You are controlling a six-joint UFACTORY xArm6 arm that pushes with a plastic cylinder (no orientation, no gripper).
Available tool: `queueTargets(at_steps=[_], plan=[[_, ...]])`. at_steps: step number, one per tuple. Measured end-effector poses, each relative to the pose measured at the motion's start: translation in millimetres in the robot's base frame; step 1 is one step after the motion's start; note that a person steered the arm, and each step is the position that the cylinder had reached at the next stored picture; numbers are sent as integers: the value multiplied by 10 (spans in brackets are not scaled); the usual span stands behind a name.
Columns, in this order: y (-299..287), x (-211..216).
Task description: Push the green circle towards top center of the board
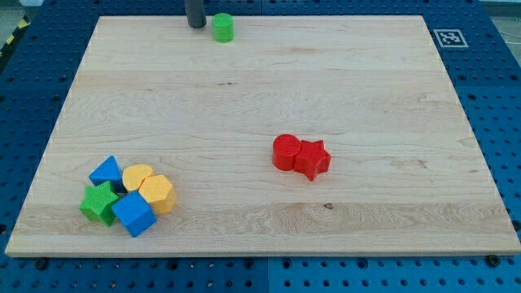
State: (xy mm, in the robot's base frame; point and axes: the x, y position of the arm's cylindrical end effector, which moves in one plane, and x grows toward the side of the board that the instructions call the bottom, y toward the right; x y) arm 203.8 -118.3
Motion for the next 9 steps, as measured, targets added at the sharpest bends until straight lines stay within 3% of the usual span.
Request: queueTargets(at_steps=[4, 9], plan=[[253, 6], [755, 325]])
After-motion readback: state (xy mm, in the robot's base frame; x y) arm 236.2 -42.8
